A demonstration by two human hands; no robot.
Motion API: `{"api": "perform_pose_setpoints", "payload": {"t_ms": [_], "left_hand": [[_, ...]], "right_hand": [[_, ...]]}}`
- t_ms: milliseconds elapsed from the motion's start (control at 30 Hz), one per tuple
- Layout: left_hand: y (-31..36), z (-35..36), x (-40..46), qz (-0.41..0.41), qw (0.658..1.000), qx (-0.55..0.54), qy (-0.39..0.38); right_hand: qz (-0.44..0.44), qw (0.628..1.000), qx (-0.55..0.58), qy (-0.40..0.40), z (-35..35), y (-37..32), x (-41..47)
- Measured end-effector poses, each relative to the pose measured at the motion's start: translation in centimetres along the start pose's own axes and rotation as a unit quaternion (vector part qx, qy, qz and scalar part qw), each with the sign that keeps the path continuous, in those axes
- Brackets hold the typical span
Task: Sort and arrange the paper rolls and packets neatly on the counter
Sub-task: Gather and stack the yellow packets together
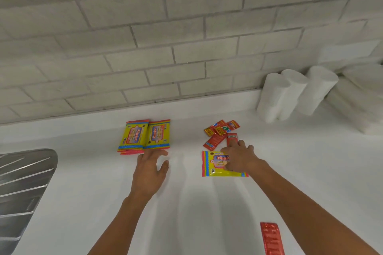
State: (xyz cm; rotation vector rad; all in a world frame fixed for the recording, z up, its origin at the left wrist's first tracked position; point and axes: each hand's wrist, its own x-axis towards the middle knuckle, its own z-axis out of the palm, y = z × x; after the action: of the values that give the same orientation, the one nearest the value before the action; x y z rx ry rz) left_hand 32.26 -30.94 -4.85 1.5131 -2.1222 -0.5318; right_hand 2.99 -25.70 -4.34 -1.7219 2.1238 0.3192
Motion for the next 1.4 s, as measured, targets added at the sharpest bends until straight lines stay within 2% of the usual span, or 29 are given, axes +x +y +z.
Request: {"api": "perform_pose_setpoints", "payload": {"t_ms": [200,433,533,600,667,733,833,933,1033,1067,1167,1400], "left_hand": [[1.9,1.6,-0.9,-0.024,1.000,-0.006,-0.013],[4.1,3.2,-1.6,-0.026,0.999,-0.012,-0.028],[4.9,3.4,-1.7,-0.024,0.999,-0.032,-0.026],[5.0,3.4,-1.7,-0.022,0.998,-0.045,-0.026],[5.0,3.5,-1.7,-0.026,0.997,-0.070,-0.025],[5.0,3.7,-1.8,-0.044,0.992,-0.118,-0.020],[5.7,3.7,-1.8,-0.093,0.976,-0.198,-0.013],[6.6,3.5,-1.1,-0.149,0.941,-0.303,-0.035],[6.6,3.3,0.2,-0.188,0.896,-0.399,-0.046],[6.5,3.1,0.7,-0.192,0.894,-0.402,-0.043],[6.0,2.2,2.3,-0.181,0.917,-0.356,-0.026],[2.8,0.4,8.3,-0.208,0.944,-0.257,-0.003]], "right_hand": [[-0.016,0.999,0.008,-0.034,-1.2,0.9,1.2],[-0.020,1.000,0.003,-0.023,-1.2,0.6,1.2],[-0.031,0.998,0.053,0.005,-1.2,0.2,0.9],[-0.041,0.990,0.133,0.013,-1.5,0.0,0.7],[-0.057,0.969,0.241,0.011,-2.0,-0.1,0.4],[-0.064,0.931,0.358,0.020,-2.3,-0.3,0.1],[-0.052,0.843,0.534,0.029,-2.4,-1.1,-0.1],[-0.039,0.754,0.655,0.032,-2.5,-2.8,0.0],[-0.024,0.692,0.721,0.014,-2.4,-4.8,0.3],[-0.017,0.680,0.733,0.001,-2.3,-5.5,0.4],[-0.013,0.660,0.751,-0.031,-2.0,-6.9,0.6],[0.011,0.663,0.748,-0.016,-1.7,-6.6,1.2]]}}
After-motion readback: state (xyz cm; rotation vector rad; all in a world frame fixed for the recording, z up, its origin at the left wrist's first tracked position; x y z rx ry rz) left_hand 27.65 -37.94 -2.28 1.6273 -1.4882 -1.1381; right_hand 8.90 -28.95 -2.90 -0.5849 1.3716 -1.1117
